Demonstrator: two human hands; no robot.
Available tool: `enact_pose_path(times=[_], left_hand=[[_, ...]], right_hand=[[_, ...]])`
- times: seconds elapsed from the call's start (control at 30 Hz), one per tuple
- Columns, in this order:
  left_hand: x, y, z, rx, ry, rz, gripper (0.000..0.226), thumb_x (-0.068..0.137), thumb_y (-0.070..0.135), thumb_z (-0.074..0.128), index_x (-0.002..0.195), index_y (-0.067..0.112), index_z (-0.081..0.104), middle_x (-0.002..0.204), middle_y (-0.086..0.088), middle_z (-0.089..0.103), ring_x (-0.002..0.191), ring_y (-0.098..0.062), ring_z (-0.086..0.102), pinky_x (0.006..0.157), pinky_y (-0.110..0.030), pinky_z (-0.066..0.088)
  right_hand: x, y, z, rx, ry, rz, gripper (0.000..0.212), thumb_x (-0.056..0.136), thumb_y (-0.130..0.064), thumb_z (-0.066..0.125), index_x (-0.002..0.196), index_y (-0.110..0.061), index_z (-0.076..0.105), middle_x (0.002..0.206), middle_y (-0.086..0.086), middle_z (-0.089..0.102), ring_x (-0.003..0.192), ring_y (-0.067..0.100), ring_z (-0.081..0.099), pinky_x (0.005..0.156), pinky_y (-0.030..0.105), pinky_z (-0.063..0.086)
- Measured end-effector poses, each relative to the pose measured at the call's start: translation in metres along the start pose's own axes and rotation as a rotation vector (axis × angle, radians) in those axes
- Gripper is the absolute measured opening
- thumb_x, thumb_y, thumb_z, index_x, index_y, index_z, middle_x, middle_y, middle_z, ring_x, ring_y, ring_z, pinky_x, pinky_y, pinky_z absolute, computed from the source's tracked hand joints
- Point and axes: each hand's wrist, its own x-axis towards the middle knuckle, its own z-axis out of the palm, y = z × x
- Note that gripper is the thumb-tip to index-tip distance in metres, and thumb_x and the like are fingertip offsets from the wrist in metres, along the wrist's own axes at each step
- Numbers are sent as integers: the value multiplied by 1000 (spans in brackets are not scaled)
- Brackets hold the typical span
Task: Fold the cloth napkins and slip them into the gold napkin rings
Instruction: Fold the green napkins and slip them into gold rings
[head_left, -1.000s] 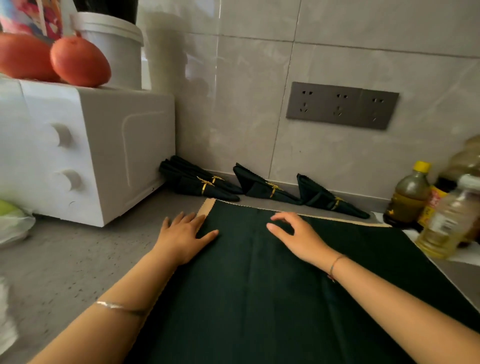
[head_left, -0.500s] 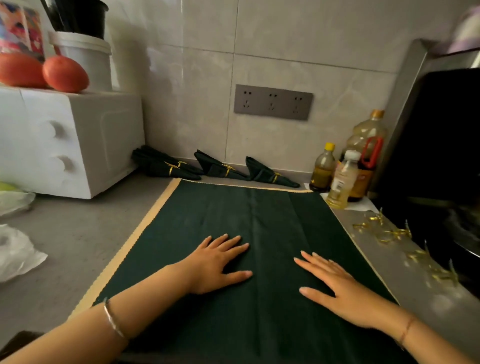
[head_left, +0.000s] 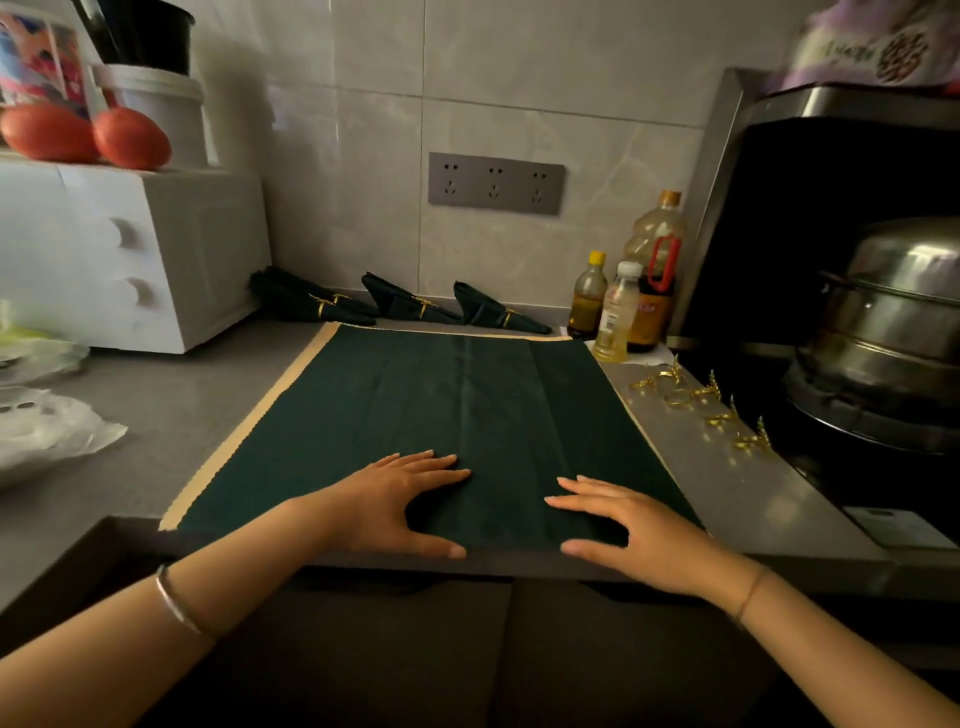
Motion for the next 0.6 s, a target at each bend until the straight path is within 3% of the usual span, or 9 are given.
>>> enact_pose_path(times=[0.13, 0.23, 0.3, 0.43, 0.6], left_hand=[[-7, 8, -3, -61, -1, -34, 82, 76, 73, 51, 147, 46, 21, 155, 23, 14, 144, 0, 7, 120, -32, 9], [-11, 12, -5, -90, 30, -51, 74, 79, 68, 53, 145, 46, 28, 153, 25, 21, 143, 2, 12, 119, -32, 17], [-14, 12, -4, -57, 22, -51, 82, 73, 73, 52, 146, 45, 26, 153, 25, 19, 143, 1, 12, 117, -33, 17], [-20, 11, -1, -58, 48, -34, 78, 74, 75, 45, 144, 46, 29, 153, 25, 22, 142, 3, 14, 119, -34, 18], [-26, 0, -13, -112, 65, -82, 82, 67, 83, 28, 134, 40, 49, 142, 22, 44, 131, 0, 40, 109, -24, 33]], right_hand=[[-5, -2, -1, -26, 86, -5, 40, 88, -54, 48, 128, -48, 47, 142, -28, 35, 129, -14, 21, 115, 23, 19], [-9, -6, 0, -76, 81, -8, 48, 83, -58, 54, 130, -47, 46, 139, -32, 33, 126, -15, 20, 112, 23, 18], [-10, -8, 1, -100, 74, -10, 52, 82, -58, 57, 131, -47, 45, 137, -33, 31, 127, -13, 20, 112, 24, 18], [-9, -8, 2, -55, 131, -21, 38, 89, -50, 51, 127, -44, 52, 140, -26, 40, 133, -6, 30, 113, 26, 21], [-8, -2, 1, -70, 116, -20, 35, 95, -41, 47, 129, -39, 51, 138, -25, 44, 130, -5, 36, 112, 25, 28]])
